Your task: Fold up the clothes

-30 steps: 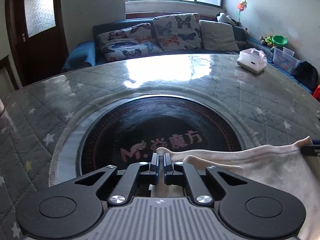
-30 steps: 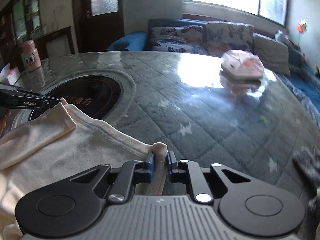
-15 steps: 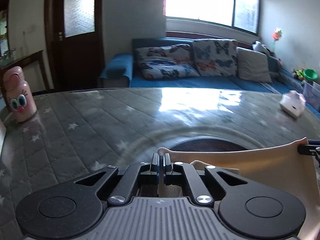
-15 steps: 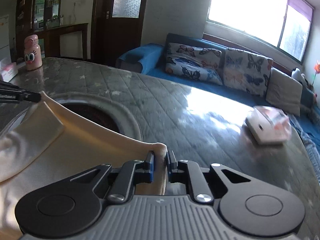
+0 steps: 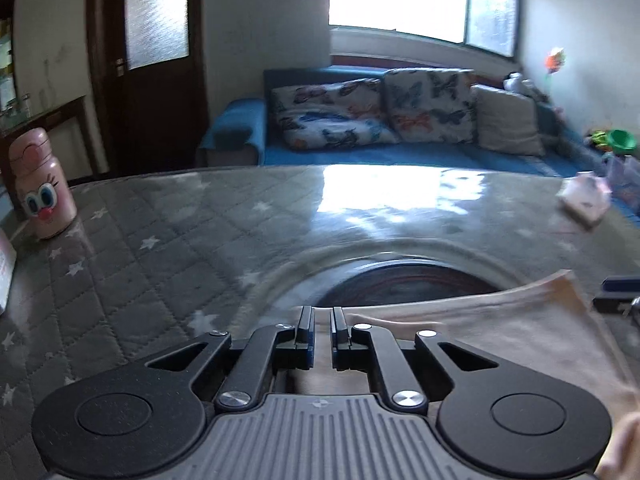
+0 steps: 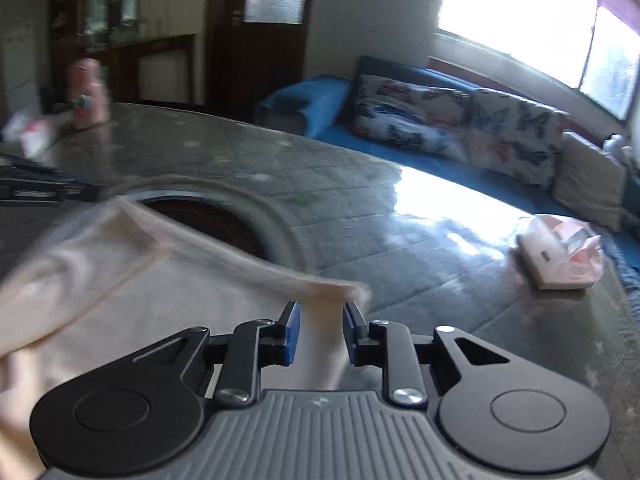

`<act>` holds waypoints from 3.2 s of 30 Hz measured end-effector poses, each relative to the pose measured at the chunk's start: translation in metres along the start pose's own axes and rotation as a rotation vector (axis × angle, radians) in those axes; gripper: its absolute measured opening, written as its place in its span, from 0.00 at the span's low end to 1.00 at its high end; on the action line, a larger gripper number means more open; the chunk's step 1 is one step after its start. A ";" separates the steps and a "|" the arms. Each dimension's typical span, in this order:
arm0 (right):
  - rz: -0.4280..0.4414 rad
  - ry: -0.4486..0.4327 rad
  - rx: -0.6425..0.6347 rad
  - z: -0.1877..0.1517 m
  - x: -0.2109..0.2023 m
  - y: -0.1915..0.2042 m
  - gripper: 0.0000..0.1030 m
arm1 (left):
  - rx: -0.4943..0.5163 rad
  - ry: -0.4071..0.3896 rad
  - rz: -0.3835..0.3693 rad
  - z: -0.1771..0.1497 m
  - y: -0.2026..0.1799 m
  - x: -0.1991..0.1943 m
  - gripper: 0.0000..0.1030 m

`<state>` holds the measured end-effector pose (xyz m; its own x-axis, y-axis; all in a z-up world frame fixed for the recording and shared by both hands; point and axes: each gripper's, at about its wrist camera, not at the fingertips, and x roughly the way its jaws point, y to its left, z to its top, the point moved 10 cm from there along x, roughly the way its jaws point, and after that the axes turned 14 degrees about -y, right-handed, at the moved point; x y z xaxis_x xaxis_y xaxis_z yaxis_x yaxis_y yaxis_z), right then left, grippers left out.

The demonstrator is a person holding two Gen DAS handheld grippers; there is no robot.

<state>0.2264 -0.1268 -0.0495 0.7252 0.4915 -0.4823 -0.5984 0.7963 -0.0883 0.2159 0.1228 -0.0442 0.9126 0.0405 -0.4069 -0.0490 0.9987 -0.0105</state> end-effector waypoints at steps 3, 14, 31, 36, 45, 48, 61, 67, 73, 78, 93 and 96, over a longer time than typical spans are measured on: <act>0.071 -0.012 -0.024 -0.006 -0.026 0.026 0.30 | 0.026 0.009 -0.055 -0.007 -0.022 -0.016 0.17; 0.262 -0.041 -0.064 -0.036 -0.088 0.113 0.50 | 0.113 0.087 -0.070 -0.034 -0.067 0.006 0.39; 0.272 -0.052 -0.112 -0.054 -0.111 0.137 0.53 | -0.156 -0.120 0.110 -0.006 0.046 -0.100 0.02; 0.265 -0.050 -0.122 -0.057 -0.114 0.138 0.53 | -0.232 -0.178 0.219 -0.019 0.097 -0.172 0.02; 0.288 -0.007 -0.159 -0.069 -0.117 0.147 0.46 | -0.311 -0.038 0.413 -0.104 0.171 -0.230 0.02; 0.287 0.004 -0.163 -0.073 -0.119 0.148 0.45 | -0.302 0.007 0.441 -0.120 0.176 -0.230 0.03; 0.278 0.012 -0.179 -0.072 -0.119 0.142 0.32 | -0.155 -0.012 0.134 -0.093 0.079 -0.229 0.18; 0.261 0.007 -0.218 -0.075 -0.121 0.145 0.26 | -0.040 -0.003 -0.114 -0.089 -0.012 -0.207 0.38; 0.252 -0.001 -0.222 -0.077 -0.127 0.142 0.14 | 0.036 0.027 -0.290 -0.093 -0.072 -0.189 0.24; 0.252 -0.013 -0.201 -0.078 -0.133 0.137 0.09 | 0.043 0.053 -0.336 -0.101 -0.081 -0.189 0.06; 0.117 -0.019 -0.036 -0.075 -0.161 0.072 0.25 | 0.194 0.054 -0.455 -0.102 -0.106 -0.213 0.08; 0.005 -0.012 -0.024 -0.077 -0.155 0.032 0.26 | 0.214 0.009 -0.479 -0.087 -0.119 -0.210 0.08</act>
<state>0.0689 -0.2048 -0.0444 0.7263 0.4996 -0.4721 -0.6096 0.7855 -0.1066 -0.0058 -0.0070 -0.0371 0.8089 -0.4219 -0.4095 0.4579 0.8889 -0.0112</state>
